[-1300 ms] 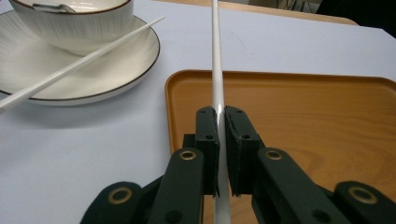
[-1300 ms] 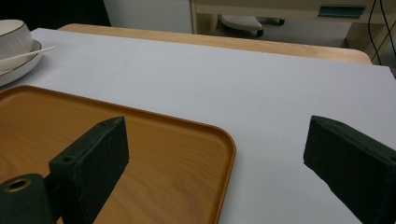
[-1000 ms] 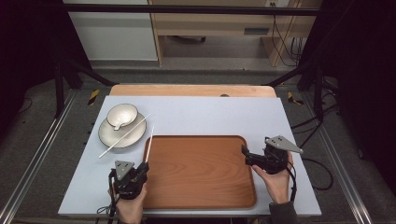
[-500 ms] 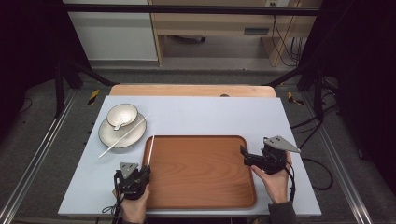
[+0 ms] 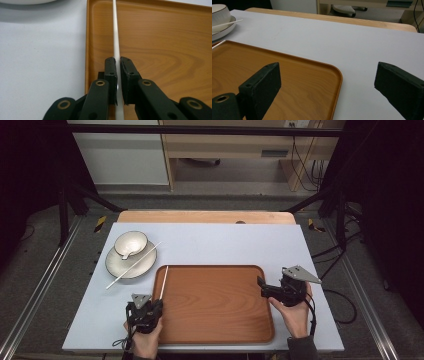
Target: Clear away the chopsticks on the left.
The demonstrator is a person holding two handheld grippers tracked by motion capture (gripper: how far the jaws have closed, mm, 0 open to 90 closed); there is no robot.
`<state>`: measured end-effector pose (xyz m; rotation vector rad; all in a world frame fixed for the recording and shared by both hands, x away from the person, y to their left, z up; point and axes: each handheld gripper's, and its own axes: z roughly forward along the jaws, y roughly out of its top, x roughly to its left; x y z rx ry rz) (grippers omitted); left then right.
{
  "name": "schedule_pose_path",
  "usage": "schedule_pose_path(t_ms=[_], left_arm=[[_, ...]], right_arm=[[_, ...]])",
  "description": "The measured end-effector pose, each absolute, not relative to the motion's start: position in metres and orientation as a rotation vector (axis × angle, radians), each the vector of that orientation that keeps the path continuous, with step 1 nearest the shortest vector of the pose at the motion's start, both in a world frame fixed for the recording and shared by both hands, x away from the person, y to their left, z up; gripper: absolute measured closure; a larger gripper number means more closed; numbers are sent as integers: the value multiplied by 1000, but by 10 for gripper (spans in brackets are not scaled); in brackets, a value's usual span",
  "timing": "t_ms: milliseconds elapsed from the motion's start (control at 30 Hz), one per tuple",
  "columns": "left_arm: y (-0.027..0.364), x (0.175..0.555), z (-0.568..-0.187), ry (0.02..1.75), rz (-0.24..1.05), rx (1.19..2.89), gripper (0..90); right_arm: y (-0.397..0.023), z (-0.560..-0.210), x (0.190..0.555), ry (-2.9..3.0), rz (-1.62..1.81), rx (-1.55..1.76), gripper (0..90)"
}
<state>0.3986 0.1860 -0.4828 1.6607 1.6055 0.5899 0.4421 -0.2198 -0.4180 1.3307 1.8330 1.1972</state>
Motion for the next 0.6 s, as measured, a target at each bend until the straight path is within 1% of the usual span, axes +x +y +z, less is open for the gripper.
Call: schedule_pose_path(t_ms=[400,533,600], left_arm=[[185,399,-482,1595,596,1679,817],[186,399,-479,1574,599,1667,791],[188,398,-474,1547,594,1649,762]], right_arm=[[-220,-418,442,1834,1195,1326,69],[-221,-417,442,1830,1198,1328,69],[-222,-417,441,1828,1197,1327,69]])
